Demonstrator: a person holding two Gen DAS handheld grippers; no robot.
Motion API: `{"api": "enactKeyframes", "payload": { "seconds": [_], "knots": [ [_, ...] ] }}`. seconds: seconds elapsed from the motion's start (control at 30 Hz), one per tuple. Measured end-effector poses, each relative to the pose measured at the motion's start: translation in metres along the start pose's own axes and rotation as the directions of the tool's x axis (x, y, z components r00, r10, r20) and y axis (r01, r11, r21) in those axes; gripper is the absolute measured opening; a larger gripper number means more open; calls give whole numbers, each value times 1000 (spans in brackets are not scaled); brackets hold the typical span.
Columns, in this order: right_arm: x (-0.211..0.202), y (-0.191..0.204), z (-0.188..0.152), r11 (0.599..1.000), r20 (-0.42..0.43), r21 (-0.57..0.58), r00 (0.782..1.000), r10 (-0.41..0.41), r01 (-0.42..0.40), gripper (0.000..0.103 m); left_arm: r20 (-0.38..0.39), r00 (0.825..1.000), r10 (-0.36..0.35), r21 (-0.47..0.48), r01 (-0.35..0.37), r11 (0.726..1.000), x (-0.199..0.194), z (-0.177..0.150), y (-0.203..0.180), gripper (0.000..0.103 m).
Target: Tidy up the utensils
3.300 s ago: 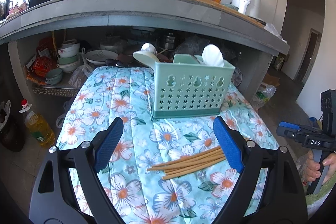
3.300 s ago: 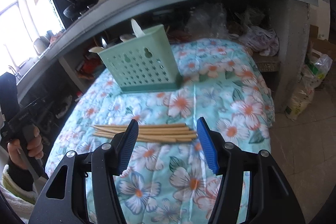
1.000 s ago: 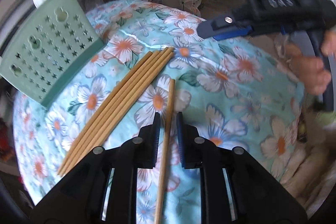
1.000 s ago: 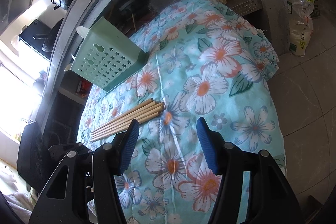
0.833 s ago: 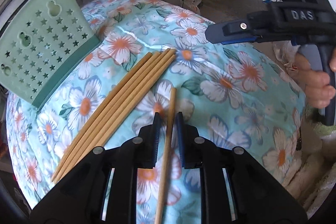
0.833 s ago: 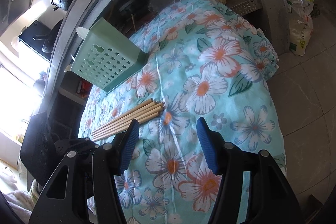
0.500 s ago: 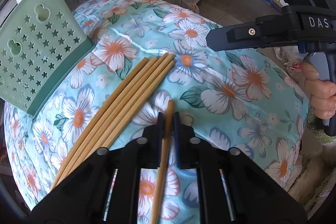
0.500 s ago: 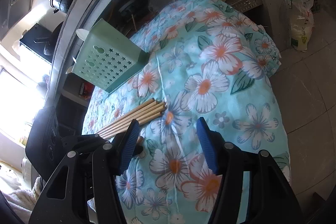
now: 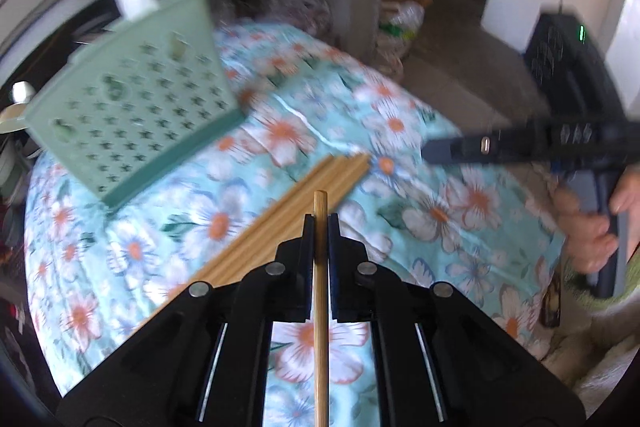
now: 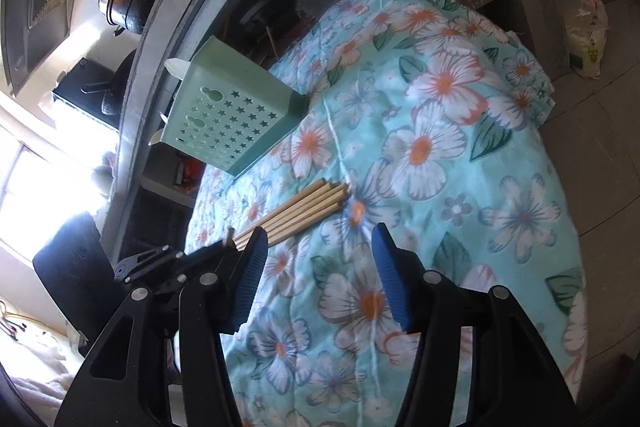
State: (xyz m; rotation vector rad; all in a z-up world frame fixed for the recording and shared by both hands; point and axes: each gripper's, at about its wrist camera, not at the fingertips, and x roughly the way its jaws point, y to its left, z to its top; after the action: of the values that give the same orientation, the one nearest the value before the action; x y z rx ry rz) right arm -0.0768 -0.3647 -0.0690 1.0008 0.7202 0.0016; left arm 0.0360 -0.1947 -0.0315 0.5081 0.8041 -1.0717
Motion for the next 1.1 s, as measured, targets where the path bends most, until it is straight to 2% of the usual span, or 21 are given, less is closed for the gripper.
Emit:
{"api": "enactKeyframes", "payload": {
  "seconds": [0.13,0.2,0.33,0.47,0.57,0.63,0.7,0.97,1.1],
  "knots": [
    [15,1,-4,997,-37,61,998,58,-55,49,106,994,12,-103,-1,995,-35,4,21,5],
    [22,0,-4,995,-45,83,998,53,-49,46,157,987,28,-142,-6,990,-52,4,30,5],
    [43,-14,-2,979,-55,200,998,39,-27,40,270,960,77,-224,-15,974,-86,1,46,5],
    [53,-23,0,958,-29,285,998,48,-38,34,333,935,119,-291,-18,956,-106,-5,59,5],
    [55,-25,3,948,-6,316,999,38,-34,29,357,925,126,-329,-1,944,-114,-9,69,5],
    [57,-27,4,943,2,333,1000,28,-27,23,371,919,132,-345,5,939,-119,-12,72,5],
    [57,-31,4,938,8,346,1000,23,-24,12,379,916,133,-352,10,936,-120,-14,75,5],
    [34,-35,-7,924,38,377,998,58,-68,10,393,909,137,-371,20,928,-125,-25,84,5],
    [12,-24,-15,928,104,352,990,94,-124,8,400,906,139,-378,25,926,-128,-28,88,5]
  ]
}}
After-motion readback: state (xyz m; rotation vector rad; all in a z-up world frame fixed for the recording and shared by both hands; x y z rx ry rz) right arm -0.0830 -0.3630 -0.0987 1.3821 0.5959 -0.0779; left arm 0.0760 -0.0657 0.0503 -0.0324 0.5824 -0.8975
